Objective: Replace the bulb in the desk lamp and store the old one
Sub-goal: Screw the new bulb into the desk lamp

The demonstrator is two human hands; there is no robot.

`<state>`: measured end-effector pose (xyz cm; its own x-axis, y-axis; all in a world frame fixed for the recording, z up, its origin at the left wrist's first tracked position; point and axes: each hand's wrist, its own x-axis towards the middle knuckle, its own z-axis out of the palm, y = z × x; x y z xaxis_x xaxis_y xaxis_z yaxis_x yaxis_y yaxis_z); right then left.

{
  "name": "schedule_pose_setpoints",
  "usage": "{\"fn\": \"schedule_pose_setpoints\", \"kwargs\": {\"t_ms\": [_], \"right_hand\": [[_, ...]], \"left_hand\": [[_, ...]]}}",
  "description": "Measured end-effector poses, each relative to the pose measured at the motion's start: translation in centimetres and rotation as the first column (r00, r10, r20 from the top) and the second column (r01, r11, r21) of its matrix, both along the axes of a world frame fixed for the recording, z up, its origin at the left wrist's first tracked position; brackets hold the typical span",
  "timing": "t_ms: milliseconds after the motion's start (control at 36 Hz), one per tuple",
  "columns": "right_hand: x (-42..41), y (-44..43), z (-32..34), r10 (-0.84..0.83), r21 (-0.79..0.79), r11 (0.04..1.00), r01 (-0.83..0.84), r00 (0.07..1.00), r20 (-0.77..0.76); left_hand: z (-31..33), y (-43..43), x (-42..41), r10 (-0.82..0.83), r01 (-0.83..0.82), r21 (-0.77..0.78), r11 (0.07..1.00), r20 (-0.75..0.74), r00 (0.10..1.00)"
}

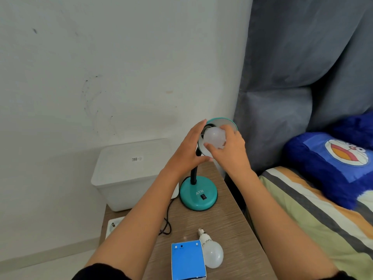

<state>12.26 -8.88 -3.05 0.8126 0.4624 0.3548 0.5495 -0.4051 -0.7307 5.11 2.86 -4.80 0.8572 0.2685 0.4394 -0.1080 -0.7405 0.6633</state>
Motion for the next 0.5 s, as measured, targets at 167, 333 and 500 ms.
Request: {"fn": "schedule_pose_setpoints", "kwargs": {"t_ms": [167,333,500], "right_hand": [[0.09,0.15,0.26,-0.005,0.017,1.000,0.006,0.999,-0.044],[0.09,0.07,0.36,-0.073,0.067,0.994,0.082,0.990,-0.120],[0.09,0.17,0.17,0.006,0.018,1.000,-0.004,0.998,-0.061]], "left_hand": [[0.01,-0.14,-0.03,-0.005,0.005,-0.014,1.000,-0.001,1.000],[0.05,-0.16,-0.13,0.002,-0.002,-0.018,1.000,-0.001,1.000],[0.09,-0.32,-0.17,-0.002,0.002,-0.034,0.999,0.003,1.000]]}}
